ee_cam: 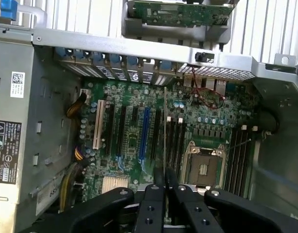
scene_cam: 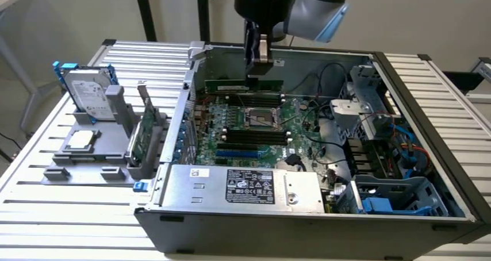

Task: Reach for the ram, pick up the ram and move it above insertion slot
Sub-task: 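Pick up the ram and move it above insertion slot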

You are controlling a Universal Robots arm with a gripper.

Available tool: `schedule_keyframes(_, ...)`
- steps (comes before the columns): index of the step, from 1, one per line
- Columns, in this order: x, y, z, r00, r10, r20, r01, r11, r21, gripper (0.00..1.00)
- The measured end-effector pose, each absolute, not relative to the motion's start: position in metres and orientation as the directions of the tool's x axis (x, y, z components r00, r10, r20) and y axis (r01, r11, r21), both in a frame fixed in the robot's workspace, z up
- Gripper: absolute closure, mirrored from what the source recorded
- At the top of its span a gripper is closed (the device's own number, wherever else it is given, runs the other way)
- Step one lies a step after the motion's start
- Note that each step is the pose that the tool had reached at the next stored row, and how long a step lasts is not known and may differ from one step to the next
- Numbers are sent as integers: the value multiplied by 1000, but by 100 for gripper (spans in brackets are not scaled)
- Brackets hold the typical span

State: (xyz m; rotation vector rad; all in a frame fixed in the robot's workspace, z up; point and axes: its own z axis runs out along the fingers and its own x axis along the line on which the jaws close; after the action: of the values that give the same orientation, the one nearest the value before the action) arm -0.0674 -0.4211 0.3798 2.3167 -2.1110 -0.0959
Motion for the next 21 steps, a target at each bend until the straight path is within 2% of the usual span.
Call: schedule_keyframes(21,-47,-397,365,47,-998,-41,-998,-49,46,87)
